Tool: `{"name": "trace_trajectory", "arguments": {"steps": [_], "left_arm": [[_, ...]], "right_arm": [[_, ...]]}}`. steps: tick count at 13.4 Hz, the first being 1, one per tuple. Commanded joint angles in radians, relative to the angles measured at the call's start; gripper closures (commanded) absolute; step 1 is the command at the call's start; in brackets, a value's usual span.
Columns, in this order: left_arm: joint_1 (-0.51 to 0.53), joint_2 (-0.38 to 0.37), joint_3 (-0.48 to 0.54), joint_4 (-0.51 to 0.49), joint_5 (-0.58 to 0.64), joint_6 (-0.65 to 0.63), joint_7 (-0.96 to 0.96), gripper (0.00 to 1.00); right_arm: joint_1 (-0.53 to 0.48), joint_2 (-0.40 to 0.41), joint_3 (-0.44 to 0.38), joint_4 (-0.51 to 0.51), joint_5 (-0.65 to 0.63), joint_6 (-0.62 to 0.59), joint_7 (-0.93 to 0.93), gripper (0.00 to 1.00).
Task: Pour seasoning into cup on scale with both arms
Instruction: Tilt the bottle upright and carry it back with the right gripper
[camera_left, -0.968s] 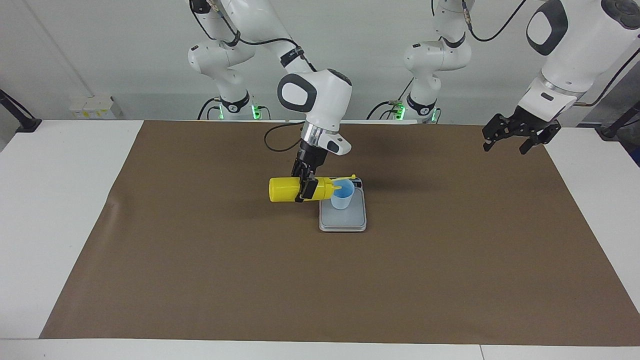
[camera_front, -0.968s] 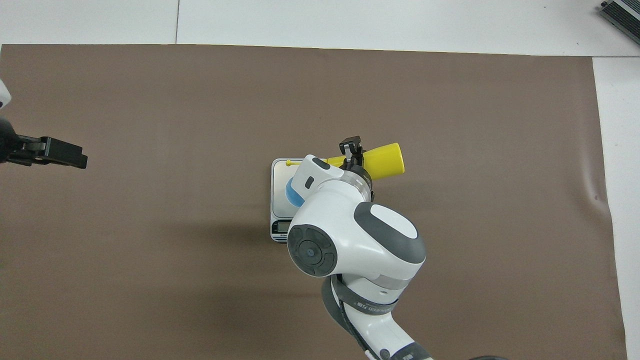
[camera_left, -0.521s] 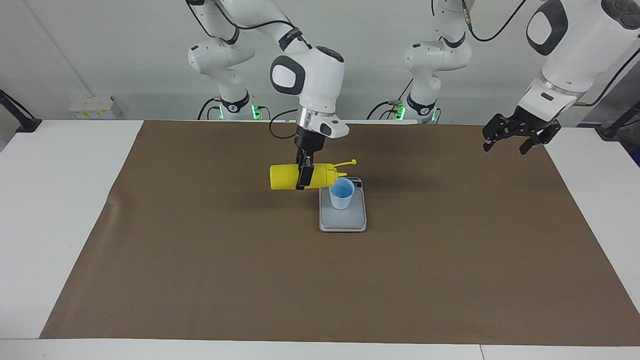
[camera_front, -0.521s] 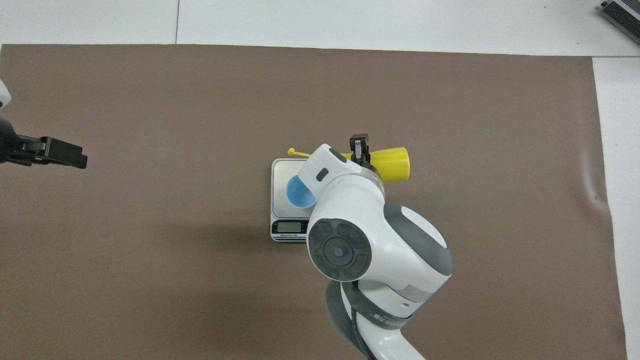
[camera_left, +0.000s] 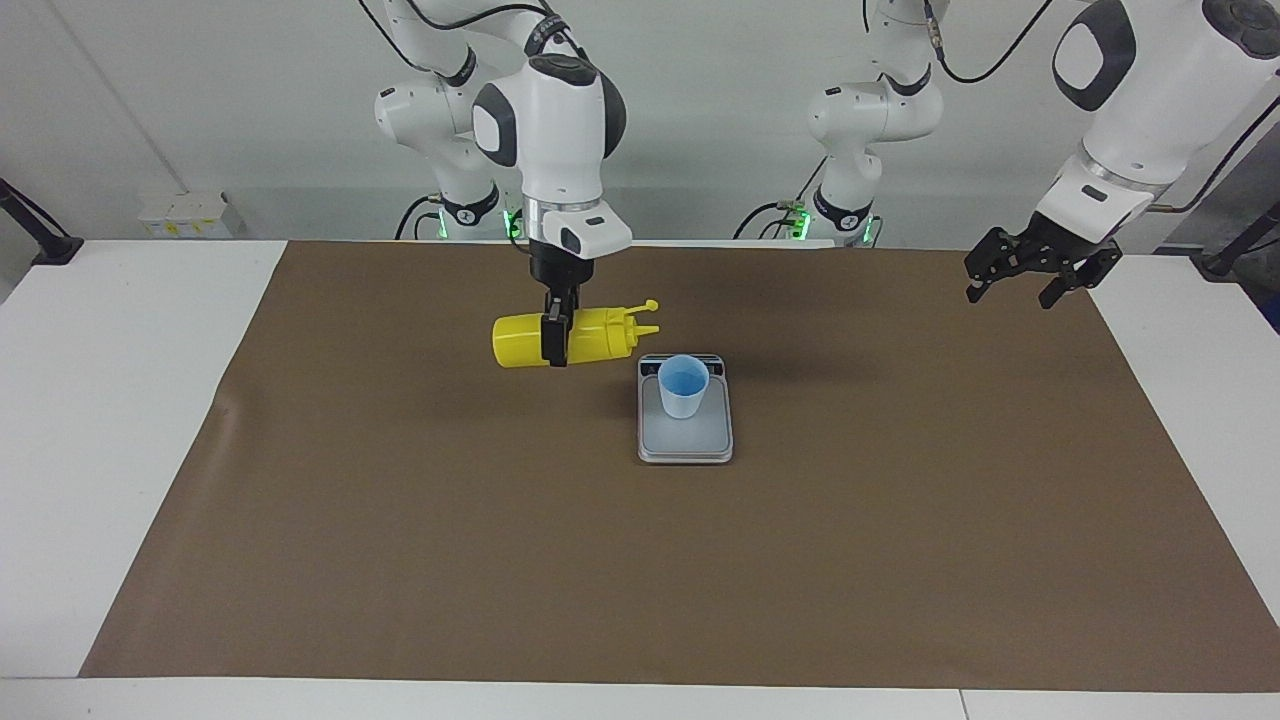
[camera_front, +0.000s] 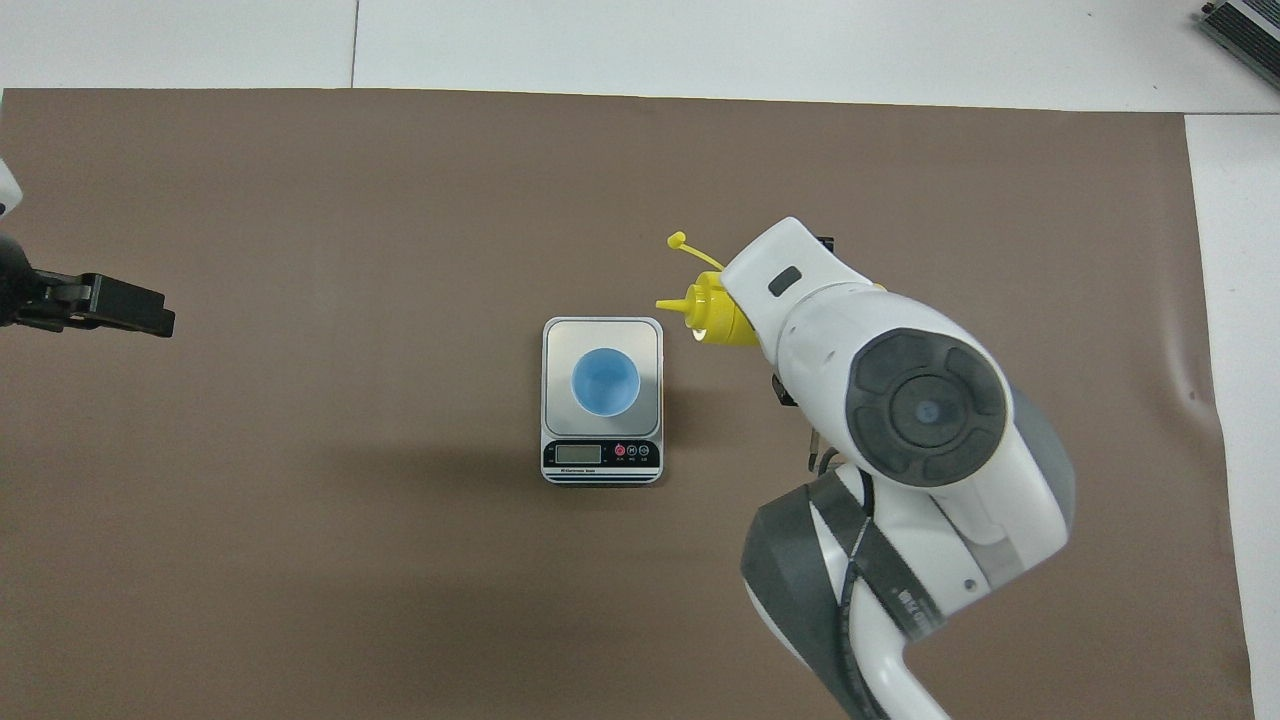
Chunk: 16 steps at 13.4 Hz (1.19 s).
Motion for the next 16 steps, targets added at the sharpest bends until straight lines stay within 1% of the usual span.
{"name": "trace_trajectory", "arguments": {"steps": [1,6,8,9,11,14,16], "left_arm": [[0.011,-0.031,-0.006,-0.037,-0.008,0.019,-0.005,0.0],[0.011,-0.031,-0.006,-0.037,-0.008,0.019,-0.005,0.0],[0.011,-0.031,-0.006,-0.037,-0.008,0.019,-0.005,0.0],[0.011,-0.031,-0.006,-0.037,-0.008,0.019,-0.005,0.0],[0.012,-0.031,-0.006,-0.037,-0.008,0.02,-0.005,0.0],[0.012,-0.031,-0.006,-0.037,-0.008,0.019,-0.005,0.0],[0.012,-0.031,-0.006,-0.037,-0.008,0.019,-0.005,0.0]], "right_arm": [[-0.072,-0.028,0.01,-0.014,0.161,0.002,-0.148,1.0],[-0.213,-0.028,0.009,-0.026,0.515,0.005,-0.351,1.0],[-0.27,-0.04,0.009,-0.055,0.627,0.01,-0.432,1.0],[-0.292,-0.05,0.009,-0.081,0.687,0.031,-0.461,1.0],[-0.332,-0.067,0.009,-0.138,0.791,0.071,-0.536,1.0],[-0.39,-0.067,0.007,-0.172,0.888,0.071,-0.682,1.0],[-0.425,-0.055,0.007,-0.201,1.017,0.071,-0.811,1.0]]}}
